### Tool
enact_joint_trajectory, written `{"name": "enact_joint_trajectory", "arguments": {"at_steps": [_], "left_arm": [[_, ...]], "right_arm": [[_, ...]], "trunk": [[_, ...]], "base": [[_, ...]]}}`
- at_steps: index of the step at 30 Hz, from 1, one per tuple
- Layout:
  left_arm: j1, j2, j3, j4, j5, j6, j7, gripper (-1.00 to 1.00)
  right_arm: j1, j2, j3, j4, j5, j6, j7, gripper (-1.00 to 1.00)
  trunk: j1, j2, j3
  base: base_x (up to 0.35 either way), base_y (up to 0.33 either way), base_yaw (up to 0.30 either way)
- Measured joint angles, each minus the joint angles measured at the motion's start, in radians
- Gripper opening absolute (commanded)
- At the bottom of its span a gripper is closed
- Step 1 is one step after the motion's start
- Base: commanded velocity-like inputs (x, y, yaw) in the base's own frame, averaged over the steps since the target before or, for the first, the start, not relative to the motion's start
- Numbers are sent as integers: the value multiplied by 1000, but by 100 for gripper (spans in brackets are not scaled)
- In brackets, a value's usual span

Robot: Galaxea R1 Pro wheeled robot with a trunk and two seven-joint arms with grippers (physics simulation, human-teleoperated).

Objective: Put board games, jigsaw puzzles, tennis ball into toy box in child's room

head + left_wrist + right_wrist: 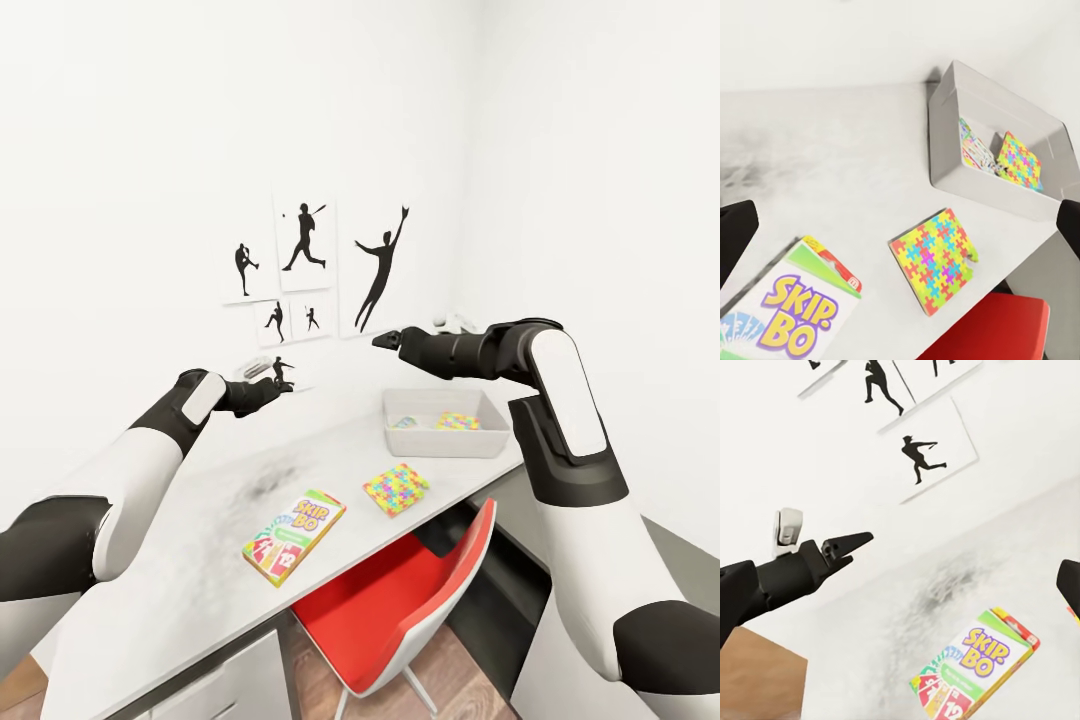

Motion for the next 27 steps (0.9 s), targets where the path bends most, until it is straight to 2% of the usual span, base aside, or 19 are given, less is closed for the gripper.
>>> {"name": "enact_joint_trajectory", "arguments": {"at_steps": [12,20,27], "left_arm": [[0,0,1,0,0,1,0,100],[0,0,0,0,0,1,0,100],[0,0,0,0,0,1,0,100]], "right_arm": [[0,0,1,-2,-1,-4,0,100],[0,0,-1,-1,-1,-1,-1,100],[0,0,-1,0,-1,-1,1,100]], "trunk": [[0,0,0],[0,0,0],[0,0,0]], "base": [[-13,1,0],[-173,0,0],[-50,0,0]]}}
